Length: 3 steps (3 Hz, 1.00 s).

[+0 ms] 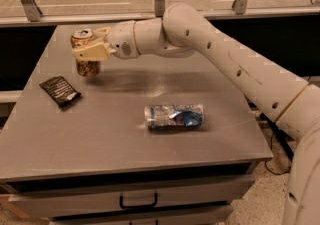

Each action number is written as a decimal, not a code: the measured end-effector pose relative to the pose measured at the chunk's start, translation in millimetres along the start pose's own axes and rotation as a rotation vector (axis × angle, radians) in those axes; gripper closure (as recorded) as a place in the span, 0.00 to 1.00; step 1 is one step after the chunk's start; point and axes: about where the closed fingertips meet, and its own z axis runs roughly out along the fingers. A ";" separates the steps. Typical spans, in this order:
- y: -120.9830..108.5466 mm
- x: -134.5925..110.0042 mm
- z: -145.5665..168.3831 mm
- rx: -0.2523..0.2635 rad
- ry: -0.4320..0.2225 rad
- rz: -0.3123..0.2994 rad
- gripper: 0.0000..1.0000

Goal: Move orange can near rxbar chocolate

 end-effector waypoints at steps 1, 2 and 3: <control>4.8 11.3 16.4 0.009 0.016 -0.021 0.58; 9.9 16.3 26.6 0.007 0.019 -0.046 0.35; 6.7 13.4 22.7 0.025 0.032 -0.080 0.12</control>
Offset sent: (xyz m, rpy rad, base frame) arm -0.0099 0.0306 -0.0293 -0.0300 -0.0754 -0.0004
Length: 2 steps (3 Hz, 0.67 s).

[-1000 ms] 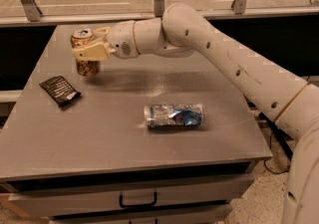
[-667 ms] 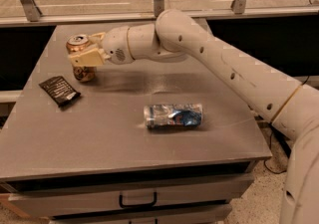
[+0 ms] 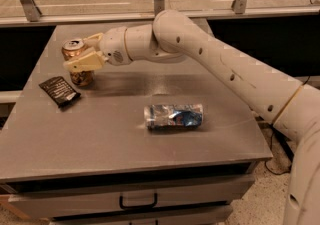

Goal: Move orange can near rxbar chocolate

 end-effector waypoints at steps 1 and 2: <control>-14.3 -1.1 -30.8 0.080 0.055 -0.037 0.00; -27.3 -1.4 -84.4 0.225 0.068 -0.026 0.00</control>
Offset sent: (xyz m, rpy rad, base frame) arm 0.0389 -0.1999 0.0336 -0.0504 -0.0853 -0.4931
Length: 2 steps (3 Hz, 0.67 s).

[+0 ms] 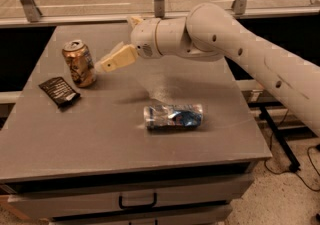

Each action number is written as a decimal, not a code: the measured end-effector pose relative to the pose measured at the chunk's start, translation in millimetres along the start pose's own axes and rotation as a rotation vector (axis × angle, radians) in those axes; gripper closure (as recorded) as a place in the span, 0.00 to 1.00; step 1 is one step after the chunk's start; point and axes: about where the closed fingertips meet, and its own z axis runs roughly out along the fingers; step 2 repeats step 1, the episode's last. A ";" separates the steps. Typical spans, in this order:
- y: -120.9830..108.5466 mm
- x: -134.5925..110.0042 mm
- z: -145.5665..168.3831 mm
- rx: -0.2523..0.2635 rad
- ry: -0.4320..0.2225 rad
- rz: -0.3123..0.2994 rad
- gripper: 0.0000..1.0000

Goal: Move orange can near rxbar chocolate

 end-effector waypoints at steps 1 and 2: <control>-27.1 5.1 -68.3 0.201 -0.018 0.025 0.00; -27.1 5.1 -68.3 0.201 -0.018 0.025 0.00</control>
Offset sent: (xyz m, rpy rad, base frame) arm 0.0000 0.0000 0.0000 0.0000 0.0000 0.0000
